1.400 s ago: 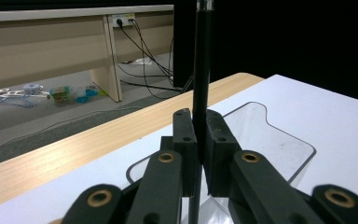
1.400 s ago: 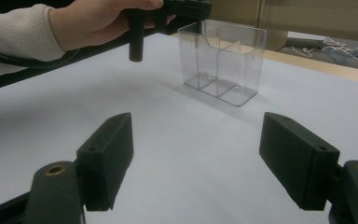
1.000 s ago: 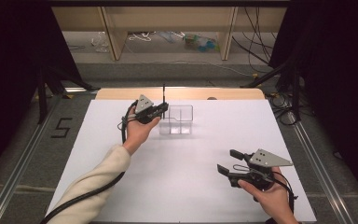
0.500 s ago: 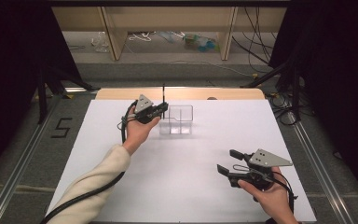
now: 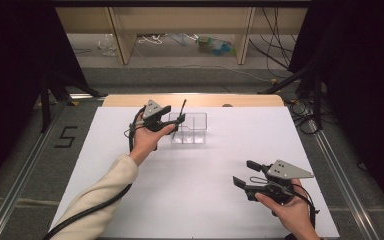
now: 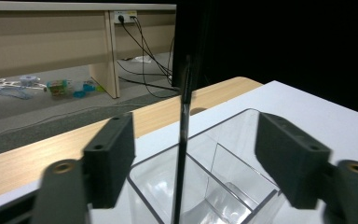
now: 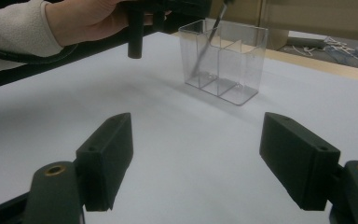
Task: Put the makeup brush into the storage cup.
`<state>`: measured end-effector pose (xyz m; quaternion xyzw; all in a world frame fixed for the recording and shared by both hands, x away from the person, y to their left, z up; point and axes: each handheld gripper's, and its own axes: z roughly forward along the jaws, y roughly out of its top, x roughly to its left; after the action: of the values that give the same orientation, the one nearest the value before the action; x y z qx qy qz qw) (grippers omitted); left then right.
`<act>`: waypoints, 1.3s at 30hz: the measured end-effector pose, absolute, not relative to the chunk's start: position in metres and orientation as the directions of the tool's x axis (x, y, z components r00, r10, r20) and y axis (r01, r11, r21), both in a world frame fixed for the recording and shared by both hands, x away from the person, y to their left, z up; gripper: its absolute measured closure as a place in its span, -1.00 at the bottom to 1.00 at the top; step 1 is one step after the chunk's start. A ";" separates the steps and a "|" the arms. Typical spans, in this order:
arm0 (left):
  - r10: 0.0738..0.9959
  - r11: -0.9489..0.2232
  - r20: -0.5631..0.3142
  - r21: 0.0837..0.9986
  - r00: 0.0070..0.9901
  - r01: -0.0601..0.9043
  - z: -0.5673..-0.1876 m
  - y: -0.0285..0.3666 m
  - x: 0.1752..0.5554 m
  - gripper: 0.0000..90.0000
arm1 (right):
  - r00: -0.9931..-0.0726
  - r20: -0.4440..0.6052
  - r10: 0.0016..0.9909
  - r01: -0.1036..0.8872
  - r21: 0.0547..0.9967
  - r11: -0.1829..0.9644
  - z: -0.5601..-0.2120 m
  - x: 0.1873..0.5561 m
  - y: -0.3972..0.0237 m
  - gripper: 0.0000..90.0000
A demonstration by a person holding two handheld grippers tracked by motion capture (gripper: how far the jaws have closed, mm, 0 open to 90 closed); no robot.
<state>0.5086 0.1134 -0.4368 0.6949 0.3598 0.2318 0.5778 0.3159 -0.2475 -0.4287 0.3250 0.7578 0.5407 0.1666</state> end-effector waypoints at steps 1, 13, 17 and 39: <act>0.768 -0.075 -0.093 0.970 0.634 0.233 -0.437 0.114 0.509 -0.47 | -0.737 0.107 0.667 0.312 0.930 0.194 -0.429 0.316 -0.247 -0.40; 0.747 -0.095 -0.076 0.971 0.661 0.220 -0.436 0.114 0.506 -0.60 | -0.734 0.110 0.670 0.307 0.934 0.182 -0.430 0.316 -0.247 -0.40; 0.748 -0.095 -0.073 0.972 0.660 0.215 -0.434 0.117 0.504 -0.60 | -0.730 0.095 0.676 0.306 0.931 0.199 -0.429 0.316 -0.248 -0.41; 0.728 -0.096 -0.053 0.979 0.684 0.177 -0.419 0.130 0.484 -0.61 | -0.759 0.071 0.647 0.263 0.942 0.206 -0.429 0.318 -0.250 -0.55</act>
<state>0.4843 0.1298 -0.4192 0.7026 0.3220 0.2331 0.5902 0.3176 -0.2498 -0.4287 0.3009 0.7568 0.5537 0.1733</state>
